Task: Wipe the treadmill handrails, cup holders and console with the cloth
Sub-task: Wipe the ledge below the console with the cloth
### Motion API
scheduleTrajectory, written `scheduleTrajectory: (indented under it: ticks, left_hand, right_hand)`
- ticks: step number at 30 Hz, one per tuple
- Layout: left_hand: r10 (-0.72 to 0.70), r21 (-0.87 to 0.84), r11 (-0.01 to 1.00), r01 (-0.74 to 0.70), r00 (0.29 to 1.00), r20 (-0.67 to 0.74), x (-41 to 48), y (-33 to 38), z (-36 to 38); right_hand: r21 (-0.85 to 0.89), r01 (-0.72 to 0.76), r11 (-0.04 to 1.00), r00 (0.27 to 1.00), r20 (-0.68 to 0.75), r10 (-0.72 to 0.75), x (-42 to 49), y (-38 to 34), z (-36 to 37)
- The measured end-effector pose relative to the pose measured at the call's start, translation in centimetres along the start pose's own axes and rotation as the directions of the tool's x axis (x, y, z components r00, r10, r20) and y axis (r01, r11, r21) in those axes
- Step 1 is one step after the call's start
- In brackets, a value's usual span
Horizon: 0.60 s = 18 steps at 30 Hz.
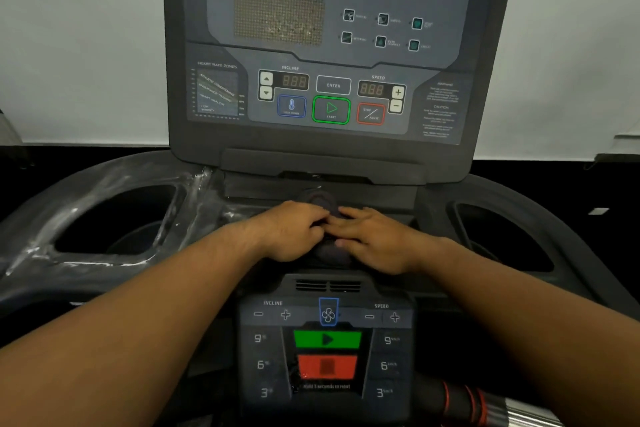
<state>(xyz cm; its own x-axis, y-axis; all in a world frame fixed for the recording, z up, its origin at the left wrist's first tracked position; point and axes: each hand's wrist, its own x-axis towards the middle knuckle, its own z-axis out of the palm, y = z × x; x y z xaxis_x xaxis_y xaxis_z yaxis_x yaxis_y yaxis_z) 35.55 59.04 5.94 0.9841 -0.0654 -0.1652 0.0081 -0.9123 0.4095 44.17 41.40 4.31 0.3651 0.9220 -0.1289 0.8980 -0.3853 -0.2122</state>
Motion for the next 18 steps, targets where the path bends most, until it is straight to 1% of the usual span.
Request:
scheduleTrajectory:
  ticks: [1,2,3,5,7,9,12,15,18]
  left_hand:
    - [0.022,0.022,1.000,-0.022,1.000,-0.006,0.2,0.0,0.0]
    - [0.047,0.086,0.995,-0.047,0.999,0.003,0.6,0.3,0.1]
    - [0.073,0.185,0.980,-0.078,0.997,0.033,1.0,0.7,0.5]
    - [0.116,0.357,0.921,-0.158,0.984,0.136,2.1,1.4,1.3]
    - [0.112,0.424,0.882,-0.205,0.966,0.233,2.9,1.5,1.9]
    - [0.114,0.418,0.879,-0.231,0.951,0.286,3.3,0.9,1.7]
    - [0.158,0.340,0.904,-0.260,0.941,0.299,2.9,-0.5,1.4]
    - [0.181,0.246,0.938,-0.244,0.951,0.250,1.5,-2.6,1.3]
    - [0.154,0.191,0.963,-0.192,0.968,0.196,-0.4,-5.6,0.9]
  right_hand:
    - [0.083,-0.027,0.996,0.997,-0.075,0.033,-0.8,0.5,-0.3]
    - [0.135,-0.064,0.989,0.984,-0.158,0.086,-1.8,1.1,-0.4]
    - [0.144,-0.111,0.983,0.968,-0.209,0.139,-3.1,2.0,-0.4]
    - [0.126,-0.203,0.971,0.947,-0.229,0.227,-5.2,3.1,0.4]
    - [0.135,-0.244,0.960,0.940,-0.211,0.269,-5.9,3.4,1.7]
    - [0.160,-0.247,0.956,0.932,-0.230,0.280,-5.5,3.0,2.4]
    - [0.185,-0.249,0.951,0.927,-0.240,0.289,-4.9,2.4,2.6]
    - [0.161,-0.258,0.953,0.929,-0.228,0.290,-5.0,2.2,2.4]
    - [0.137,-0.281,0.950,0.933,-0.193,0.304,-4.9,2.1,2.0]
